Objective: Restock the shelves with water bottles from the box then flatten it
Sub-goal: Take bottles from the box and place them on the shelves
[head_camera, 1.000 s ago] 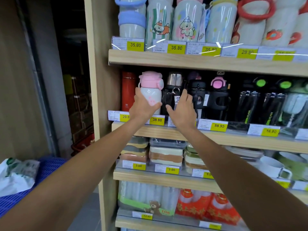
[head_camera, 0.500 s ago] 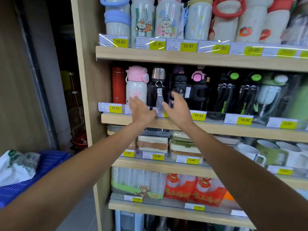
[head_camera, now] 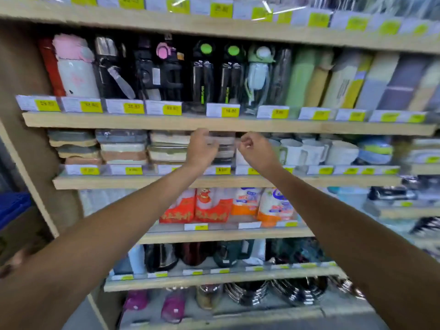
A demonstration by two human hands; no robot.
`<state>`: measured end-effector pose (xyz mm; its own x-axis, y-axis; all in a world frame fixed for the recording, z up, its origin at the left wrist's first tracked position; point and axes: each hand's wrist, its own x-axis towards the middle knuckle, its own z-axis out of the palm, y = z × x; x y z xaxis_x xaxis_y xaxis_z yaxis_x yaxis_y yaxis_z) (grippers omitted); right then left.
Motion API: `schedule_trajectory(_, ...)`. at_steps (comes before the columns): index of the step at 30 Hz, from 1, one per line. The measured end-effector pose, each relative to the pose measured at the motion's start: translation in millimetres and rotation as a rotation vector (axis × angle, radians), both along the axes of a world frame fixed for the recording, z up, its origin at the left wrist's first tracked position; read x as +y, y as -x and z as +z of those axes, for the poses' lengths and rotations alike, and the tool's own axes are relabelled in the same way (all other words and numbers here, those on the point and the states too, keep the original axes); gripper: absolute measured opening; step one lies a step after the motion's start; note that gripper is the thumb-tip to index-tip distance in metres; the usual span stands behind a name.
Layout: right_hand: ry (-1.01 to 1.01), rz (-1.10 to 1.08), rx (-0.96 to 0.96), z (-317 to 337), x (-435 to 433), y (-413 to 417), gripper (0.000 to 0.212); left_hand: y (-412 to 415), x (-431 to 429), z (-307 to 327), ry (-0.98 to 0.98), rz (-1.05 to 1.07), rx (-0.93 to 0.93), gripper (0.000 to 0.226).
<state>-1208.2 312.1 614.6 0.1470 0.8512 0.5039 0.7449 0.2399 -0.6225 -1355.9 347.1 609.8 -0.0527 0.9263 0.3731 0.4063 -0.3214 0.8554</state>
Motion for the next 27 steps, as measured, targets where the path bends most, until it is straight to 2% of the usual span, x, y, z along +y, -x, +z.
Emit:
schedule_trajectory(10, 0.204, -0.188, 0.01, -88, -94, -199, 0.021, -216, -80, -99, 0.175, -0.312, 0.063, 0.029)
schedule_trajectory(15, 0.306, -0.277, 0.01, -127, -127, -293, 0.035, -321, -86, -136, 0.236, -0.443, 0.127, 0.03)
schedule_trajectory(27, 0.617, -0.725, 0.237, -252, -201, -553, 0.019, -625, -94, -249, 0.447, -0.984, 0.442, 0.031)
